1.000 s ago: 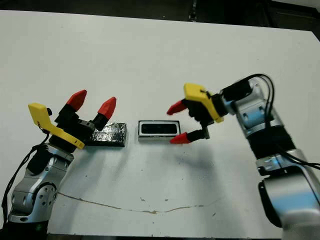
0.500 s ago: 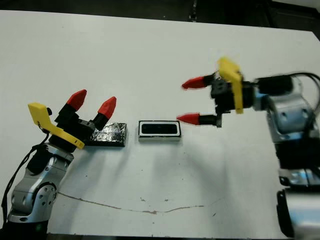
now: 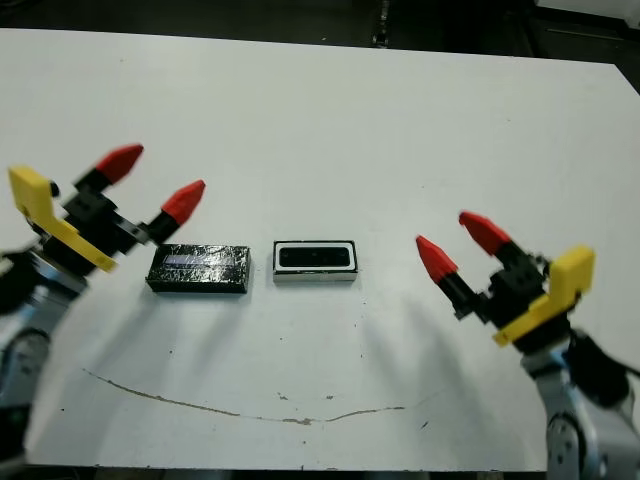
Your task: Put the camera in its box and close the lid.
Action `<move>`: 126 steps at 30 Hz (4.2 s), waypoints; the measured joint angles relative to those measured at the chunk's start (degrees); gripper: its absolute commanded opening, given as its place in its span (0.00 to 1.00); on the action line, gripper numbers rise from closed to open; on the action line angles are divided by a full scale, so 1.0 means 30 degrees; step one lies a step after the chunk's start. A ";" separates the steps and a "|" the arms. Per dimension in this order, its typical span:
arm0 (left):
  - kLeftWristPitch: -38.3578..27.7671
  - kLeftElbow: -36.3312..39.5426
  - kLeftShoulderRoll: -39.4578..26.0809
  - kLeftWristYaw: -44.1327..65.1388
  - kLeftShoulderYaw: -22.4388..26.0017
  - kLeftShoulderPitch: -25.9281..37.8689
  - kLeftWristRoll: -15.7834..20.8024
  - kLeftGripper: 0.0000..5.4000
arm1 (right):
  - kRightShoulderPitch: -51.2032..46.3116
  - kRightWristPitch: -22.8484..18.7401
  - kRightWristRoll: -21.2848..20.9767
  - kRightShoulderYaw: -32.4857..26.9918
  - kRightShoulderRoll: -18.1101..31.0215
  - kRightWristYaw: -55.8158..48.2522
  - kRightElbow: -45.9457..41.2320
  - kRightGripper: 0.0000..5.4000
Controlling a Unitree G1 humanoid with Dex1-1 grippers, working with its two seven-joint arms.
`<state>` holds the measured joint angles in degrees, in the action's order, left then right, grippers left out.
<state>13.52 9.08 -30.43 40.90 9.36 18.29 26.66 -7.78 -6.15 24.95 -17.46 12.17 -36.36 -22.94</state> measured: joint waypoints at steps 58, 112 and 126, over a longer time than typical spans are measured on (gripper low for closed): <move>-0.4654 -1.3090 -0.2079 1.7105 -0.9163 0.7915 -0.3838 1.00 | 0.0895 0.1109 0.0547 0.1051 0.0303 0.1996 0.0840 0.00; -0.0426 -1.1106 -0.1309 1.4233 -0.6919 0.5664 -0.4562 0.58 | 0.0838 0.2301 0.1287 0.1220 0.0580 0.1047 0.1624 0.00; -0.0303 -0.8818 0.0872 0.8232 -0.4272 0.2931 -0.3148 0.58 | 0.0849 0.2313 0.0873 0.1372 0.0590 0.1355 0.1513 0.00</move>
<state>12.61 -17.37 -27.81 65.59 -3.46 27.09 17.22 -5.23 0.78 27.57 -13.34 13.94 -32.29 -18.40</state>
